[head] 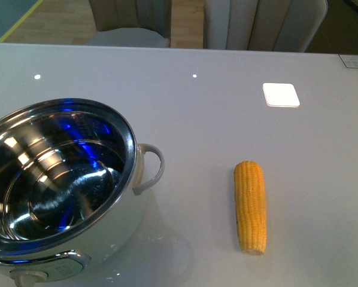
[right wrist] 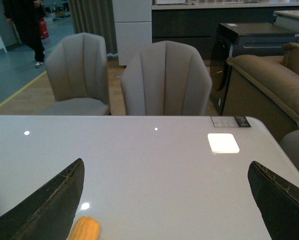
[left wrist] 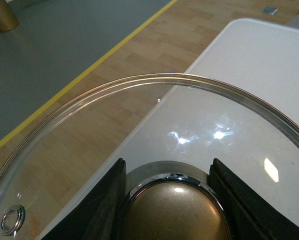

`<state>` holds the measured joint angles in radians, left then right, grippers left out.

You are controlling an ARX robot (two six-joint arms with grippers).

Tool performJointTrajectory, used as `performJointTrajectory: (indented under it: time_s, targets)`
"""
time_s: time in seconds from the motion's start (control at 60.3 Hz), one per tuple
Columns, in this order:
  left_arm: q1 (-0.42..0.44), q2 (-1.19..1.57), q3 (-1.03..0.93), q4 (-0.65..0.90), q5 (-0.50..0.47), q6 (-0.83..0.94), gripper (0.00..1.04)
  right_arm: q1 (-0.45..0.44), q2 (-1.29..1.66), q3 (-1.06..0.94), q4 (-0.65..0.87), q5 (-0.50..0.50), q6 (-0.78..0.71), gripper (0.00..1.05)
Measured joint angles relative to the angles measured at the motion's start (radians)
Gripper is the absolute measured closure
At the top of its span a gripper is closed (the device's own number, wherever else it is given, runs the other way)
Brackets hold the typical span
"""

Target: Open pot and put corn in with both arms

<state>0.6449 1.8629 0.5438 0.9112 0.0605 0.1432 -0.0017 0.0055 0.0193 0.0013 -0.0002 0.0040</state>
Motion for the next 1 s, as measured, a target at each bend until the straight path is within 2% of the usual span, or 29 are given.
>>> performJointTrajectory:
  time_s: [0.166, 0.448, 0.697, 0.995]
  targets:
    - [0.000, 0.192, 0.016, 0.097, 0.016, 0.011, 0.61, 0.000, 0.000, 0.000, 0.000, 0.000, 0.000, 0.09]
    - [-0.059, 0.398, 0.188, 0.070, 0.005, -0.062, 0.61, 0.000, 0.000, 0.000, 0.000, 0.000, 0.000, 0.09]
    - [-0.108, 0.519, 0.323, 0.077, 0.034, -0.084, 0.61, 0.000, 0.000, 0.000, 0.000, 0.000, 0.000, 0.09]
    - [-0.090, 0.647, 0.395, 0.118, 0.023, -0.066, 0.61, 0.000, 0.000, 0.000, 0.000, 0.000, 0.000, 0.09]
